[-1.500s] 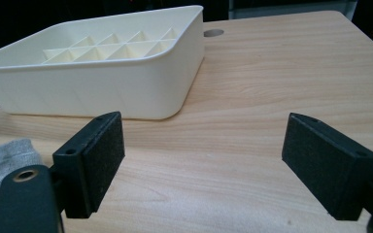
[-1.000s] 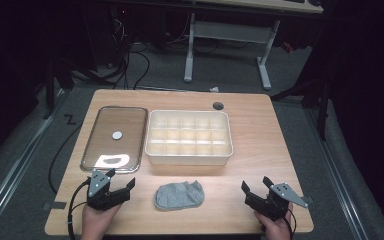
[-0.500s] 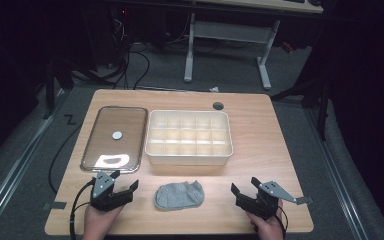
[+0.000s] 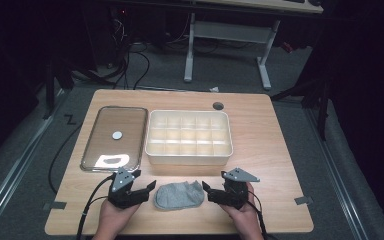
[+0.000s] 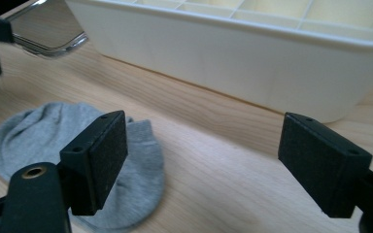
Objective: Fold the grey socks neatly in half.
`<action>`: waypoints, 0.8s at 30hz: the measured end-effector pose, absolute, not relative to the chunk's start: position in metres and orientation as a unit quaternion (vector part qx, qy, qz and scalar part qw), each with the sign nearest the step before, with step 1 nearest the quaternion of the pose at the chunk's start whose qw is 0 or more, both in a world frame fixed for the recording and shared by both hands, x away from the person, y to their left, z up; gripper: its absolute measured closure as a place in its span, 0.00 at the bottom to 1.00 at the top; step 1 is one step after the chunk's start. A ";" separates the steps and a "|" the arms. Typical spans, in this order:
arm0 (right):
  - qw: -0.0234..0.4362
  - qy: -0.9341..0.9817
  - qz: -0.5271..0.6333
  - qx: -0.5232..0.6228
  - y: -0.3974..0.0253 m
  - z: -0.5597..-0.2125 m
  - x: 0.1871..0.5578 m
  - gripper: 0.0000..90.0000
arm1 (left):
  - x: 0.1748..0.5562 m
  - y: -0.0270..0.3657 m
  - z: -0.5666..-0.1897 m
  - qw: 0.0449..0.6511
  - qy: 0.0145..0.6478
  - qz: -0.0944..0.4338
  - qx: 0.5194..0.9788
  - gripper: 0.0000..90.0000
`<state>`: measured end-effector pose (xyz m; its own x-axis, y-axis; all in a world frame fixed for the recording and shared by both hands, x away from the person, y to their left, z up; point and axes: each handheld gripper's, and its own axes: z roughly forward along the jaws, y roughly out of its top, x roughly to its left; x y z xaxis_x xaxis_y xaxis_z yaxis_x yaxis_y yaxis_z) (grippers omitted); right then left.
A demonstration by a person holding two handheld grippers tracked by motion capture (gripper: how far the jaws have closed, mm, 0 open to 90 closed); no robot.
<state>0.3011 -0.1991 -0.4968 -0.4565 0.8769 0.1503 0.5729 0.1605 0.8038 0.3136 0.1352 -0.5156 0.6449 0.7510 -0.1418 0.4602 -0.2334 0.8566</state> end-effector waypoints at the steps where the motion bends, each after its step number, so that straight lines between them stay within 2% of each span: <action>1: 0.166 0.738 0.430 0.492 -0.198 -0.500 0.302 0.19 | 0.312 0.133 -0.517 0.477 0.390 0.148 0.774 0.41; 4: 0.131 0.744 0.439 0.487 -0.194 -0.508 0.304 0.17 | 0.305 0.124 -0.518 0.467 0.368 0.145 0.791 0.46; 6: 0.137 0.750 0.452 0.464 -0.192 -0.508 0.299 0.18 | 0.301 0.120 -0.519 0.461 0.360 0.145 0.798 0.53; 7: 0.141 0.748 0.458 0.460 -0.193 -0.508 0.297 0.25 | 0.299 0.117 -0.521 0.454 0.358 0.145 0.803 0.56; 10: 0.145 0.750 0.454 0.459 -0.193 -0.511 0.292 0.52 | 0.297 0.111 -0.525 0.431 0.346 0.148 0.820 0.69; 12: 0.127 0.755 0.443 0.466 -0.191 -0.516 0.292 0.59 | 0.296 0.108 -0.527 0.424 0.343 0.147 0.825 0.76; 14: 0.115 0.762 0.431 0.469 -0.188 -0.521 0.292 0.62 | 0.295 0.105 -0.528 0.417 0.340 0.152 0.829 0.82; 18: 0.119 0.782 0.399 0.464 -0.175 -0.527 0.290 0.59 | 0.294 0.101 -0.530 0.409 0.335 0.156 0.834 0.91; 21: 0.134 0.798 0.379 0.449 -0.169 -0.530 0.288 0.60 | 0.295 0.102 -0.530 0.403 0.332 0.159 0.838 0.94; 22: 0.158 0.806 0.366 0.439 -0.165 -0.530 0.285 0.62 | 0.296 0.106 -0.531 0.401 0.336 0.159 0.837 0.94; 24: 0.163 0.806 0.362 0.440 -0.163 -0.530 0.284 0.62 | 0.298 0.111 -0.531 0.401 0.339 0.156 0.837 0.94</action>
